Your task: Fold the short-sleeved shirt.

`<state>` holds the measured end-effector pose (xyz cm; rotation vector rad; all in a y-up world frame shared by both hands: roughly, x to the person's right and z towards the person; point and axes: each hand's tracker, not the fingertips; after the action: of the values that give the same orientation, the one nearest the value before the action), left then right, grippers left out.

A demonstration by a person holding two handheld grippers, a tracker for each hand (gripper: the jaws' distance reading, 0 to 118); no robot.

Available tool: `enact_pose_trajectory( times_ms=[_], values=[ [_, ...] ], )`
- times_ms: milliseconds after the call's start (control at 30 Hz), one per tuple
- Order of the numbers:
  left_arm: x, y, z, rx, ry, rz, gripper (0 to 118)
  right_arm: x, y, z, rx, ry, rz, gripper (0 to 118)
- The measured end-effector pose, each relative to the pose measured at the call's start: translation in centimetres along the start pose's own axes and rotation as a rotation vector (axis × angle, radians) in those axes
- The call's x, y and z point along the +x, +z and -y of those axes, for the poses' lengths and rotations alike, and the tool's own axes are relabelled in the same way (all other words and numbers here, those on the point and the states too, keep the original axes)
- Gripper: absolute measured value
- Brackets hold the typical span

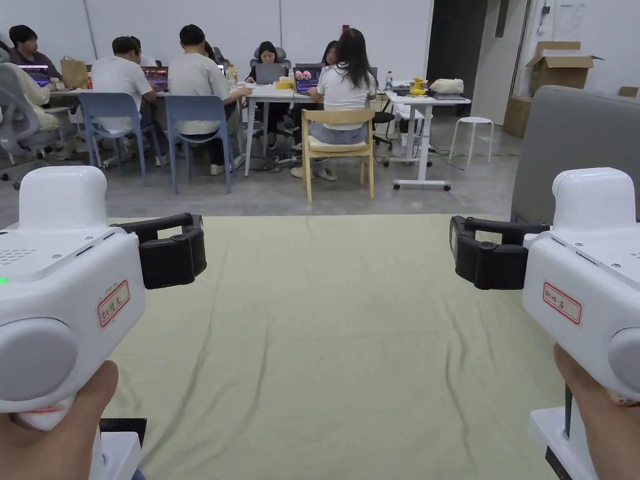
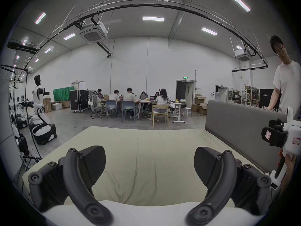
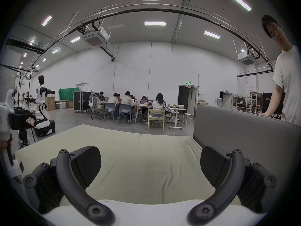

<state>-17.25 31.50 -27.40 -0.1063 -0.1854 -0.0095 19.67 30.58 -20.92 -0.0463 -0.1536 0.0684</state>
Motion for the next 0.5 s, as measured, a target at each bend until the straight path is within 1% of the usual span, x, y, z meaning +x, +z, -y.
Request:
enact_pose_trajectory(
  times_ms=[500],
  values=[
    [-0.37, 0.04, -0.05, -0.017, 0.005, -0.005, 115, -0.13, -0.28, 0.3, -0.012, -0.005, -0.009, 118]
  ],
)
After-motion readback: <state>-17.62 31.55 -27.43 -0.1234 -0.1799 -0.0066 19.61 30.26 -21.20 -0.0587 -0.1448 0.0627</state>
